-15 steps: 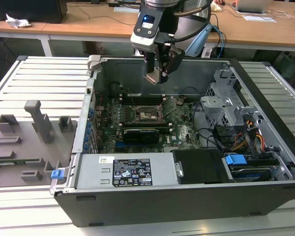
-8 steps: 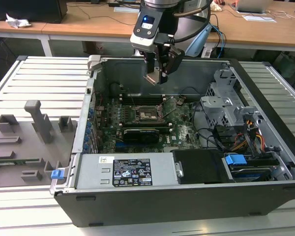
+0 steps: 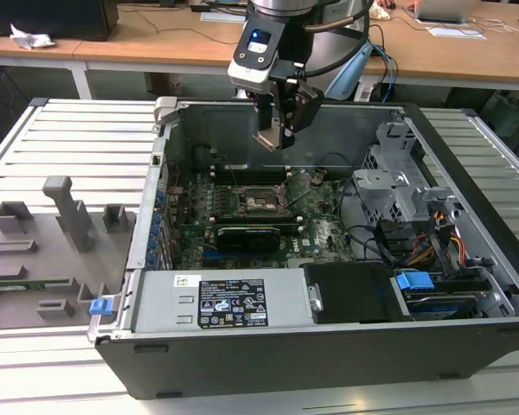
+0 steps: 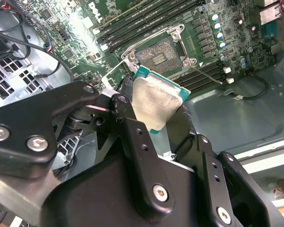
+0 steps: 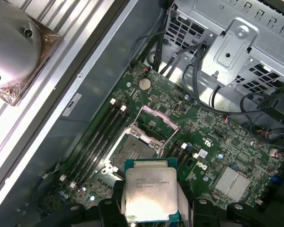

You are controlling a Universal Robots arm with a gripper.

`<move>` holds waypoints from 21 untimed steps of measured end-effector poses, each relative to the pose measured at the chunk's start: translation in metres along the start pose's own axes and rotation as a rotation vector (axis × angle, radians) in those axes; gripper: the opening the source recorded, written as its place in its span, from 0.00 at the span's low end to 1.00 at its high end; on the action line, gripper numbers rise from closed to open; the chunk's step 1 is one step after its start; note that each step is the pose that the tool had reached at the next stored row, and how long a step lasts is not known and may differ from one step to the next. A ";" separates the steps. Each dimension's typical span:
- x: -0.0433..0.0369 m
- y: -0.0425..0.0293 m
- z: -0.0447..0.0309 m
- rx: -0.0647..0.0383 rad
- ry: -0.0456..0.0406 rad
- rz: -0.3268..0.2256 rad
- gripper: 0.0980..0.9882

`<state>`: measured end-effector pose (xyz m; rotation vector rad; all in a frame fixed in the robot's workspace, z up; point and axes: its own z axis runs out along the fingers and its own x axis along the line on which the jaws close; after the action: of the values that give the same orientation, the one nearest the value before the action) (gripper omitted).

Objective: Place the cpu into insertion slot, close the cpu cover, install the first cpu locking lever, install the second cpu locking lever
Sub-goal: 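Place the cpu into insertion slot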

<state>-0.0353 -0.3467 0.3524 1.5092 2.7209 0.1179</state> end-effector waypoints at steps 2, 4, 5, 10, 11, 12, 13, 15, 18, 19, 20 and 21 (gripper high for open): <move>0.0000 -0.0001 0.0003 0.000 -0.0015 0.015 0.48; 0.0000 0.0000 0.0008 0.000 -0.0036 0.037 0.48; 0.0000 -0.0001 0.0013 0.000 -0.0054 0.056 0.48; 0.0000 -0.0002 0.0029 -0.001 -0.0098 0.109 0.48; 0.0000 -0.0002 0.0031 -0.001 -0.0105 0.118 0.48; 0.0000 -0.0003 0.0035 -0.001 -0.0120 0.136 0.48; 0.0000 -0.0003 0.0037 -0.001 -0.0127 0.145 0.48; 0.0000 -0.0003 0.0040 -0.001 -0.0145 0.168 0.48; 0.0000 -0.0004 0.0047 -0.002 -0.0171 0.200 0.48; 0.0000 -0.0004 0.0048 -0.002 -0.0181 0.213 0.48; 0.0000 -0.0004 0.0050 -0.002 -0.0190 0.224 0.48; 0.0000 -0.0005 0.0053 -0.002 -0.0205 0.242 0.48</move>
<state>-0.0354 -0.3467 0.3471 1.8221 2.5106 0.1095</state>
